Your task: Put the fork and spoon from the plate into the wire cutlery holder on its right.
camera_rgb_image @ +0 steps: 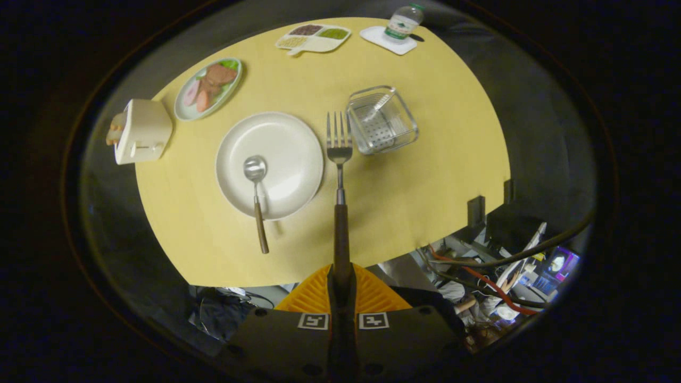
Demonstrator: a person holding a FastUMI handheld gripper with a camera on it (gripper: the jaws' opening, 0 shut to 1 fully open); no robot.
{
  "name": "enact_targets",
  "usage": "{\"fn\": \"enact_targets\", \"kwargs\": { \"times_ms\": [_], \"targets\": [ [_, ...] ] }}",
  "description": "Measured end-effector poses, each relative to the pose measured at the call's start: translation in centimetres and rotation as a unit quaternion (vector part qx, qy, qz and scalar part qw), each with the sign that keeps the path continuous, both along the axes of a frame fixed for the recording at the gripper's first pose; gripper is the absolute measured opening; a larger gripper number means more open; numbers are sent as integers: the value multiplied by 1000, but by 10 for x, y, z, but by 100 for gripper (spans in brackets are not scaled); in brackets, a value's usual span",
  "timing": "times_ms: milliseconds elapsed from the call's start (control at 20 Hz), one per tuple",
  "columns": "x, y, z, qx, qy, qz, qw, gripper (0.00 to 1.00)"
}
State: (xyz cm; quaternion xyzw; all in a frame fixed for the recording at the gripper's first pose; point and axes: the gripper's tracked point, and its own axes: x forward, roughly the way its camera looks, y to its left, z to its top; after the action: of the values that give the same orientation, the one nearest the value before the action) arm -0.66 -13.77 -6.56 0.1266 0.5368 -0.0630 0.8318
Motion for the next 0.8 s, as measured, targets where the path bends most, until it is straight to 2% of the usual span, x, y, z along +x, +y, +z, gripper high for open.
{"fn": "enact_targets", "kwargs": {
  "times_ms": [150, 500, 800],
  "targets": [
    [12, -20, 2, 14, 2, -15, 1000, 7],
    [54, -38, -15, 28, 33, 17, 999, 7],
    [61, -51, -33, 28, 64, 26, 997, 7]
  ]
}}
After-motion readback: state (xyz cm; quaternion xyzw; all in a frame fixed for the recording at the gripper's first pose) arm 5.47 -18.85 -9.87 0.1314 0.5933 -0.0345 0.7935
